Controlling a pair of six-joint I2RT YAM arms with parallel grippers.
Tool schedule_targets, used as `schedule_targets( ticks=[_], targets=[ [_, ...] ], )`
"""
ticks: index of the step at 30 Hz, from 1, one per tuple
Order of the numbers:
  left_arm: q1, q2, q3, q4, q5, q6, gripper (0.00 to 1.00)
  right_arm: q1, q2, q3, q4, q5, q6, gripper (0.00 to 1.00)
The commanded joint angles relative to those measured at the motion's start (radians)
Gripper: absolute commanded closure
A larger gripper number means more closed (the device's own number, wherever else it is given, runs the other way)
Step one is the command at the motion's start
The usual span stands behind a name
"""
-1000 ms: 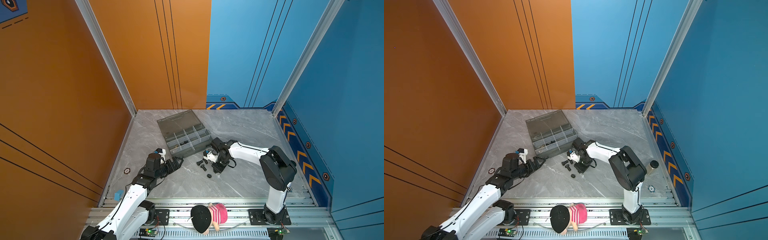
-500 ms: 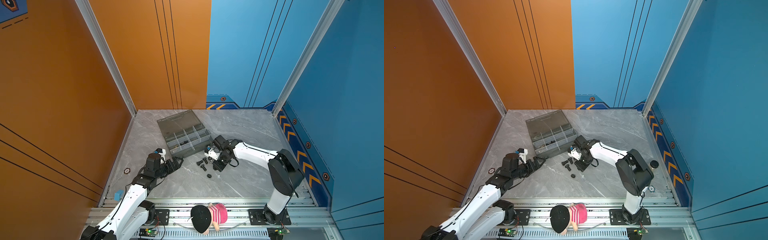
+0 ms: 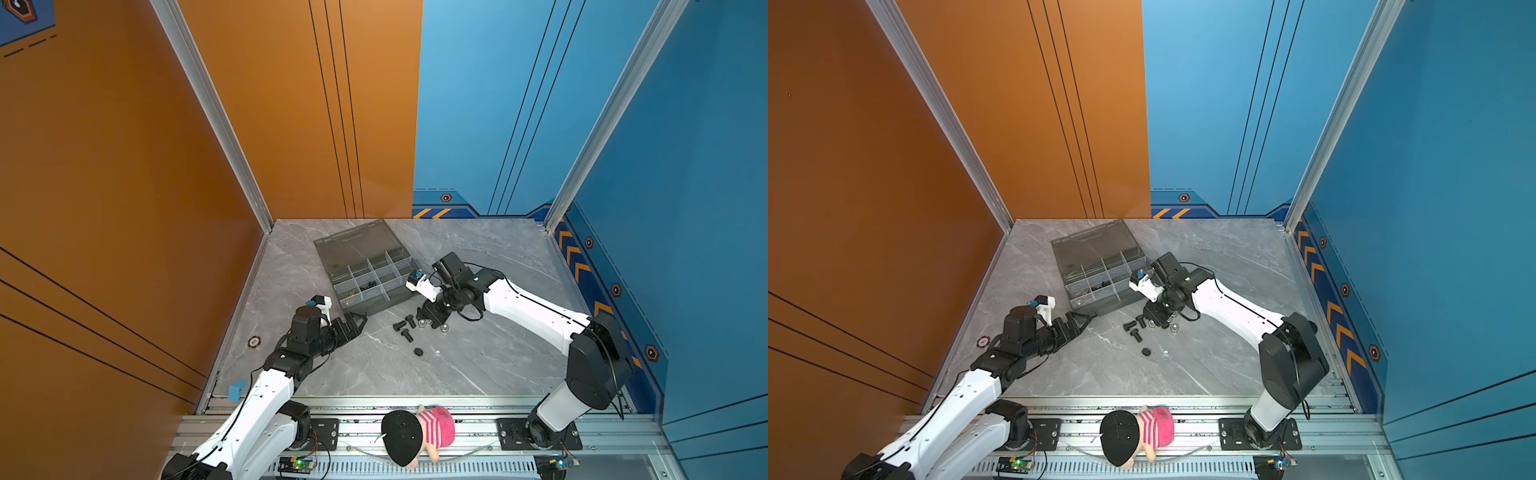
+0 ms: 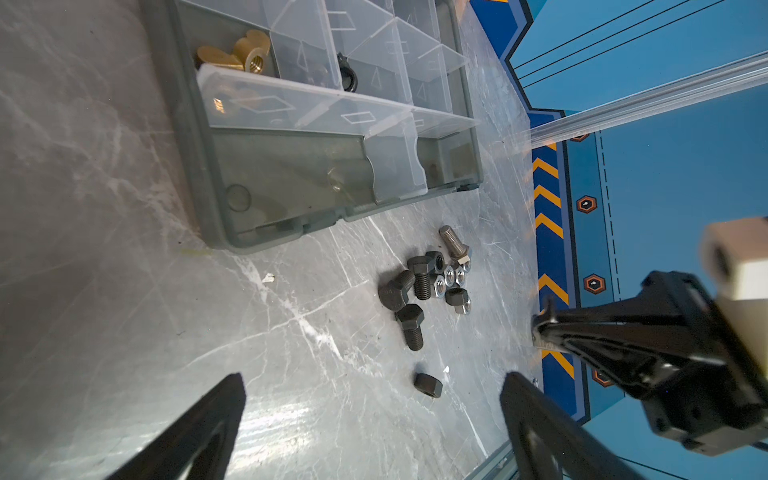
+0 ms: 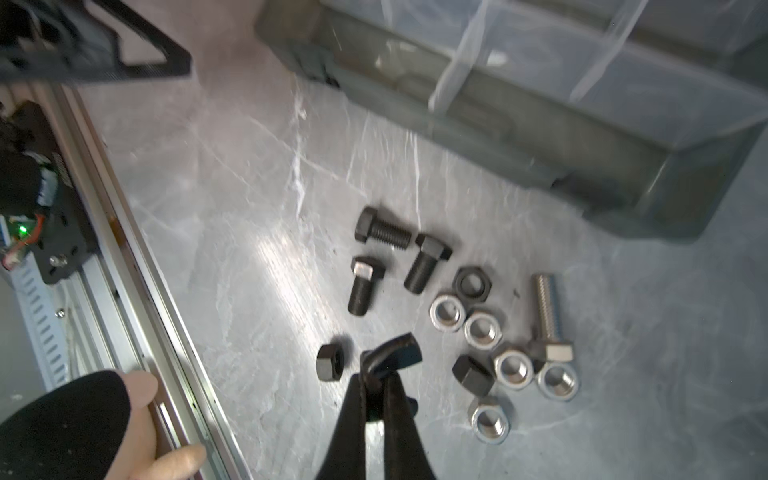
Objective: Sort the screws and nuts into containers
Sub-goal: 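Lift the black wing nut and carry it over the box compartment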
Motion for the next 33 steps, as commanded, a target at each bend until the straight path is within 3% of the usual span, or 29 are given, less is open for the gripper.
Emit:
schedule_targets(
  ticks=[1,15,24,33],
  targets=[
    [0.003,-0.013,-0.007,0.021,0.04,0.0,0.02,0.005,-0.012,0.083,0.095,-0.038,0.019,1.0],
    [0.015,-0.044,-0.022,0.032,0.06,-0.016,0.02,0.098,0.196,0.313,0.355,0.048,0.079,1.0],
    [0.019,-0.043,-0.013,0.02,0.057,-0.014,0.02,0.11,0.425,0.498,0.389,0.09,0.183,1.0],
    [0.023,-0.054,-0.015,0.004,0.055,-0.011,0.02,0.108,0.589,0.623,0.377,0.115,0.208,1.0]
  ],
)
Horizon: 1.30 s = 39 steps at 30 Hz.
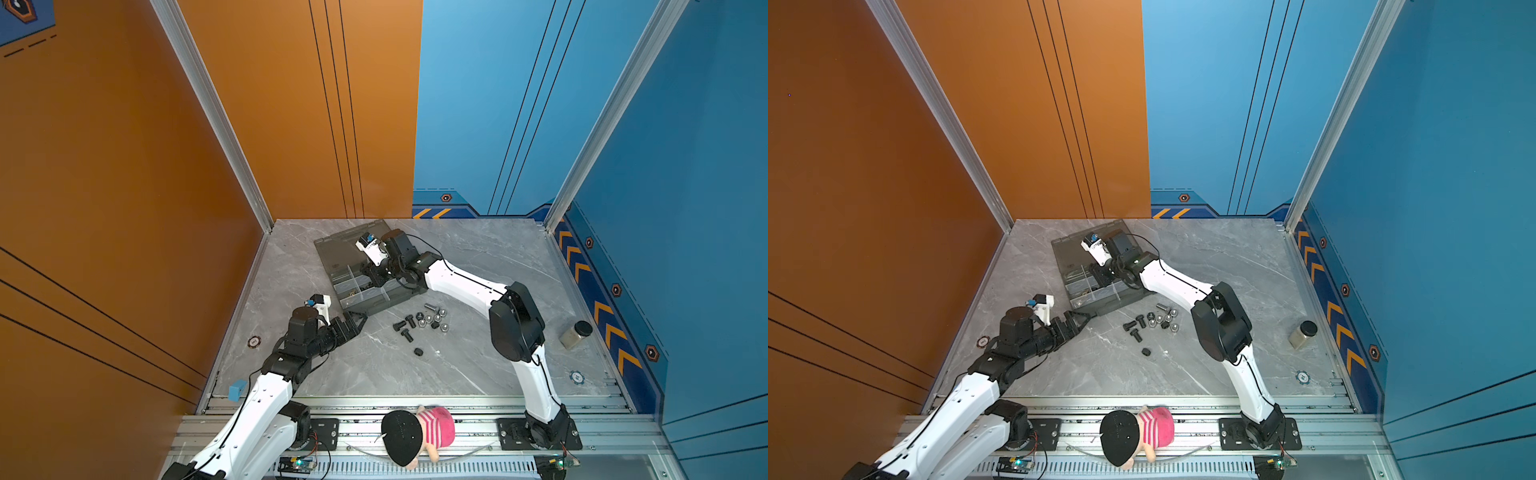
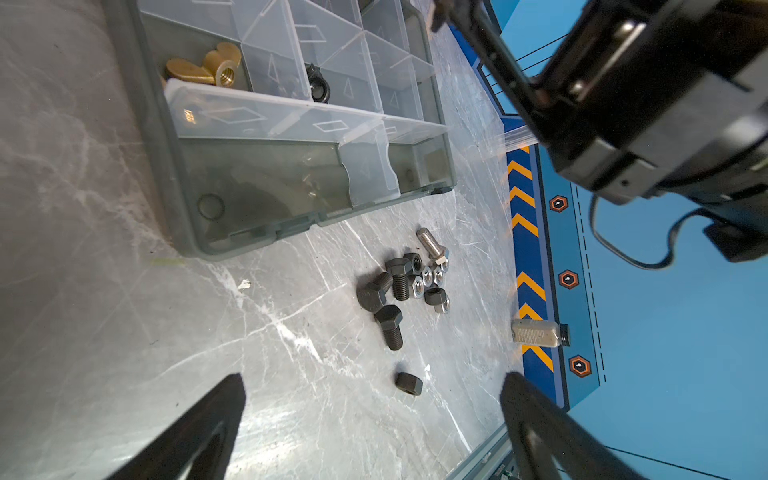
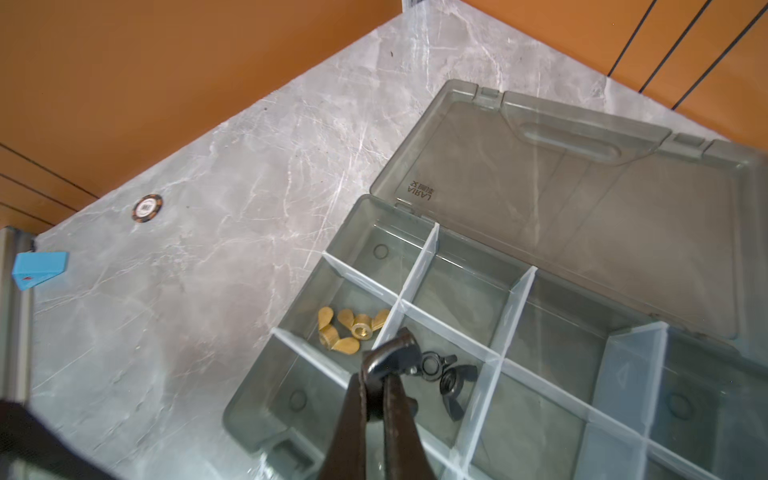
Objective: Sort the screws and nuts into containers
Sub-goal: 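Lift the black wing nut and carry it over the box compartment, then open the right gripper to drop the wing nut into the compartment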
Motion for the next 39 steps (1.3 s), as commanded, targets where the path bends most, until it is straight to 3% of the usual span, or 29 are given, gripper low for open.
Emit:
schedule_targets(
  ticks=[1,31,39],
  targets=[
    [0.009,-0.015,-0.006,-0.017,0.019,0.001,0.02,0.004,0.031,0.058,0.002,0.031,0.028,1.0],
    [0.02,-0.051,-0.009,-0.044,0.009,0.002,0.02,-0.017,0.138,0.088,-0.038,0.055,0.078,0.99],
    [0.022,-0.05,-0.007,-0.045,0.007,0.002,0.02,-0.02,0.151,0.09,-0.038,0.061,0.086,0.87]
  ],
)
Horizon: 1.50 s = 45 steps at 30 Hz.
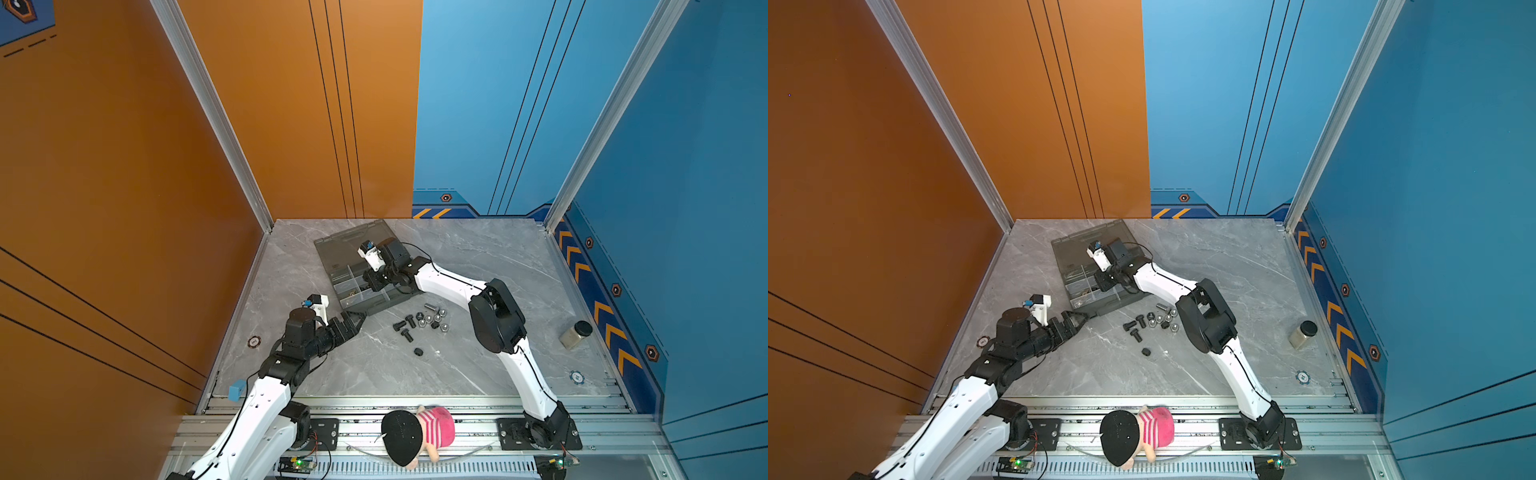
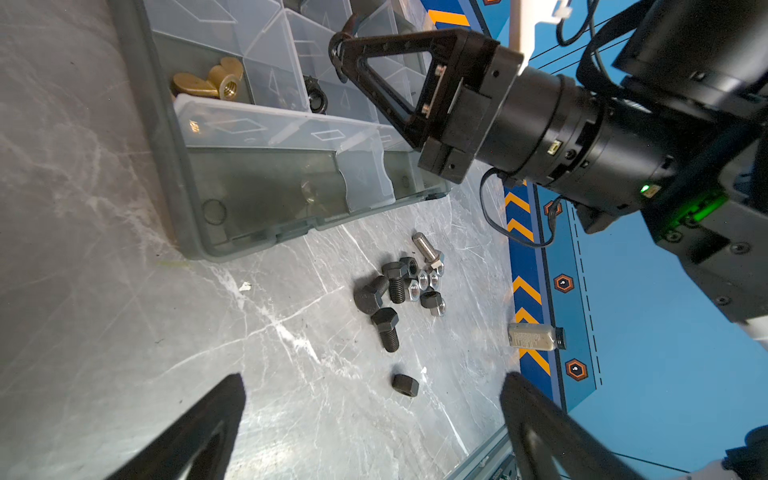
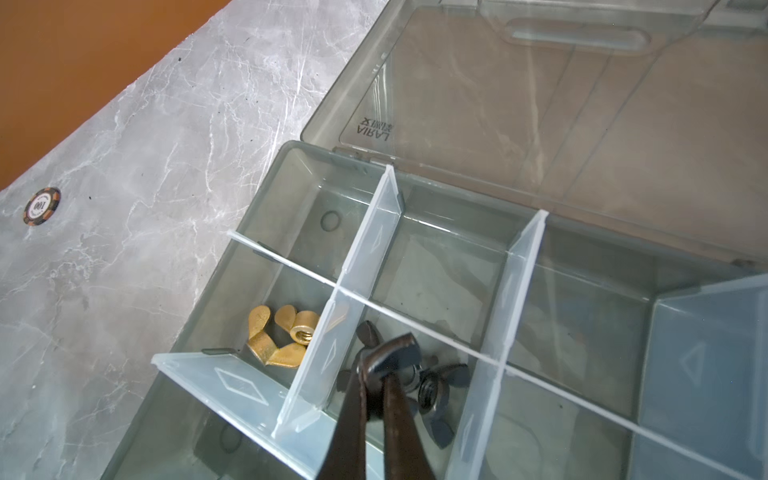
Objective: Sort the screws and nuts into containers
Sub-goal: 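Open the right gripper to drop the wing nut into the compartment, then move the right gripper back to the parts and lower to a black hex nut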
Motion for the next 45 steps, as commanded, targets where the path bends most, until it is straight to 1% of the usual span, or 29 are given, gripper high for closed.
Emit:
schedule_targets(
  ticks=[1,5,9,12,17,20,26,29,30,35,40,45],
  targets=[
    [0.007,-0.008,-0.007,-0.021,0.007,0.002,0.02,-0.007,0.009,0.027,-0.025,0.017,0.015,0.84],
    [0.009,-0.008,-0.004,-0.029,0.002,0.002,0.02,-0.01,0.0,0.026,-0.028,0.017,0.014,0.76],
    [0.007,-0.006,-0.001,-0.037,-0.004,0.001,0.02,-0.014,-0.022,0.017,-0.032,0.01,0.008,0.73],
    [0.006,-0.006,0.0,-0.045,-0.007,0.002,0.02,-0.015,-0.067,-0.03,-0.011,-0.005,0.002,0.72],
    [0.003,-0.005,0.004,-0.049,-0.011,0.004,0.02,-0.028,-0.197,-0.165,0.019,-0.016,0.005,0.71],
    [0.0,0.002,0.009,-0.05,-0.017,0.008,0.02,-0.035,-0.305,-0.259,0.011,-0.001,0.003,0.69],
    [-0.023,0.034,0.026,-0.048,-0.043,0.015,0.02,-0.038,-0.49,-0.432,-0.078,0.037,-0.011,0.65],
    [-0.043,0.062,0.029,-0.036,-0.06,0.019,0.02,-0.038,-0.579,-0.528,-0.121,0.045,-0.031,0.61],
    [-0.05,0.073,0.031,-0.028,-0.064,0.02,0.02,-0.069,-0.608,-0.559,-0.136,0.044,-0.04,0.59],
    [-0.082,0.131,0.045,0.003,-0.075,0.022,0.02,-0.071,-0.748,-0.706,-0.197,0.058,-0.056,0.56],
    [-0.107,0.165,0.06,0.018,-0.092,0.024,0.02,-0.072,-0.884,-0.851,-0.213,0.068,-0.034,0.52],
    [-0.124,0.192,0.068,0.037,-0.093,0.025,0.02,-0.069,-0.975,-0.986,-0.21,0.061,-0.014,0.5]
  ],
)
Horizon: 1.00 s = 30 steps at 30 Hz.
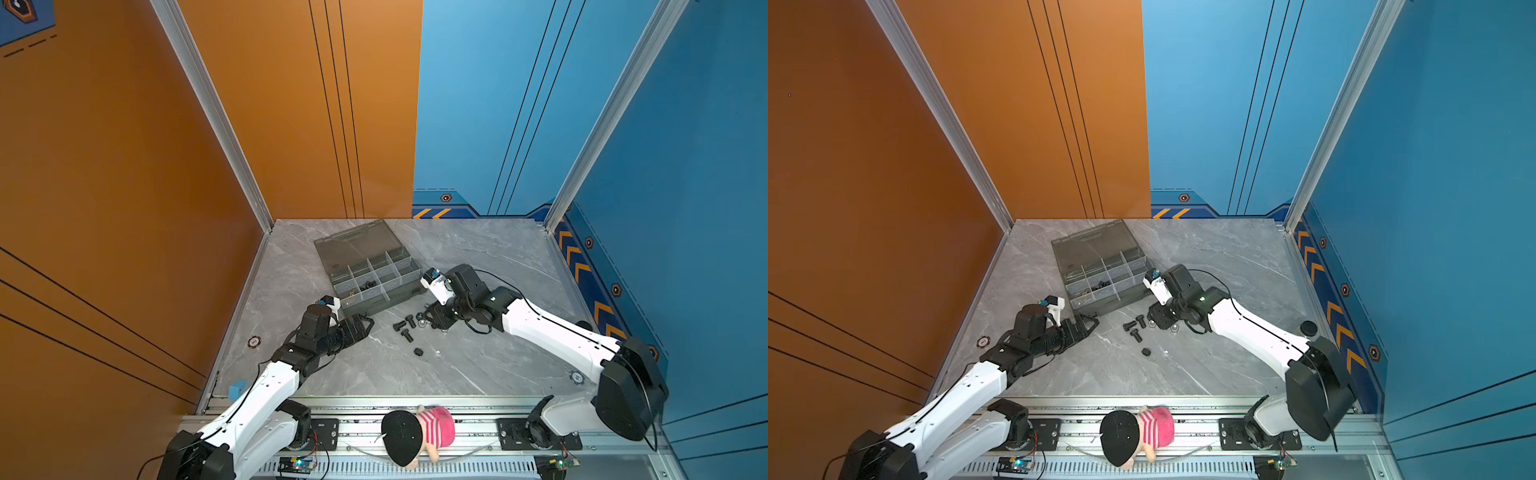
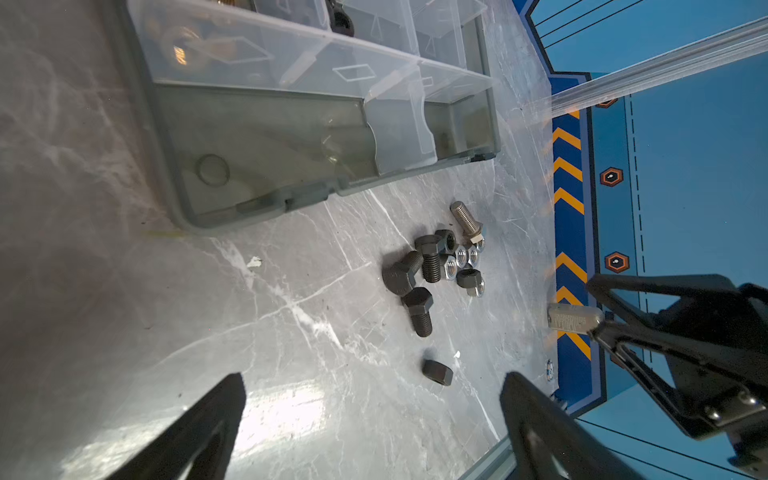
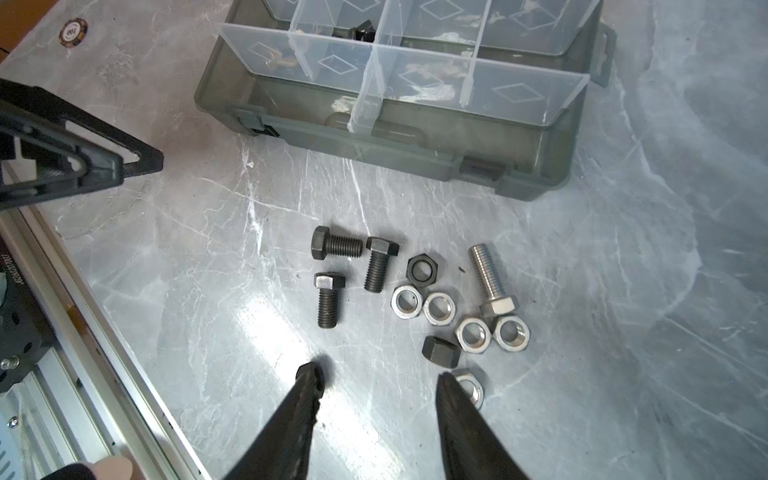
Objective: Sort the screws and nuts into containers
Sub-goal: 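Move the right gripper back to the parts and lower to a black hex nut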
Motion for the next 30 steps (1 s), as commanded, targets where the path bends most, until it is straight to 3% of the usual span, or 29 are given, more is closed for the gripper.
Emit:
schedule_targets(
  ticks=[1,9,30],
  targets=[
    [-0.013,0.02,0.039,0.026,-0.019,0.013,0.02,0.004,-0.051,-0.081,-0.025,0.006,0.017,0.5],
    [-0.031,0.094,0.052,0.091,0.016,0.004,0.02,0.062,-0.076,-0.188,0.047,0.0,0.055,0.49],
    [-0.046,0.13,0.054,0.111,0.019,-0.004,0.02,0.185,0.2,-0.1,0.13,0.039,0.048,0.5]
  ],
)
